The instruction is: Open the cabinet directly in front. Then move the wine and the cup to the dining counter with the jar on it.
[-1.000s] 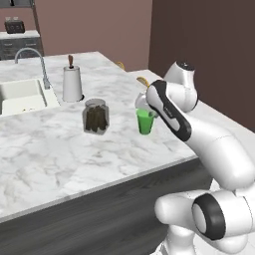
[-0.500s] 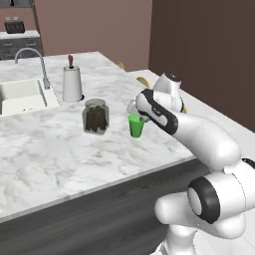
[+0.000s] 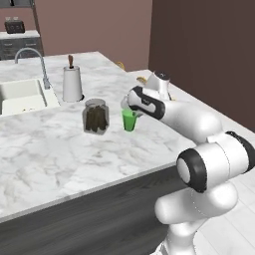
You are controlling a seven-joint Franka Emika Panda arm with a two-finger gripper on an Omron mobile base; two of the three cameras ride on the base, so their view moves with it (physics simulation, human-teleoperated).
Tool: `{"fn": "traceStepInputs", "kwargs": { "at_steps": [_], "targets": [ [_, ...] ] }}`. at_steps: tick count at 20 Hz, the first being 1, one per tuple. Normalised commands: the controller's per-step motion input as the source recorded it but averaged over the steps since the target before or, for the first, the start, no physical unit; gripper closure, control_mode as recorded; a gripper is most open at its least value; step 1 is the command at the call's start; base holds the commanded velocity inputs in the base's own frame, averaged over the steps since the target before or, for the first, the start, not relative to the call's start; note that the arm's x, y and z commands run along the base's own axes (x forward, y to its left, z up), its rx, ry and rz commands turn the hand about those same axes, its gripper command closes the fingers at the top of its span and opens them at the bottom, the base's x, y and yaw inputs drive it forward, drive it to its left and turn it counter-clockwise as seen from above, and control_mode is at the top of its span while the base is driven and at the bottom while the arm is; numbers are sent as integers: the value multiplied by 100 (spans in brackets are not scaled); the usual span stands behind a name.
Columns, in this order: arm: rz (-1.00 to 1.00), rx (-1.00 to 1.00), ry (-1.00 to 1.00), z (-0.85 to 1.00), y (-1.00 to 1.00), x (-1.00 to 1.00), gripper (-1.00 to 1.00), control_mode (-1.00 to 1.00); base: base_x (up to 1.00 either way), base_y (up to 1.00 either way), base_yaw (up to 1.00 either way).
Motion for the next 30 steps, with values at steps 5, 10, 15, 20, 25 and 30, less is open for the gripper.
{"fn": "traceStepInputs", "kwargs": {
  "at_steps": [5,10,15,20,25,30],
  "targets": [
    [5,0,0,-1,-28,35,100,-100,0,0,0],
    [2,-5,-1,-33,0,17,100,-100,0,0,0],
    [1,-11,-3,-66,0,17,100,-100,0,0,0],
    [1,-2,-8,-36,0,17,100,-100,0,0,0],
    [0,0,-9,-19,0,24,100,-100,0,0,0],
    [0,0,-12,-19,0,25,100,-100,0,0,0]
  ]
}}
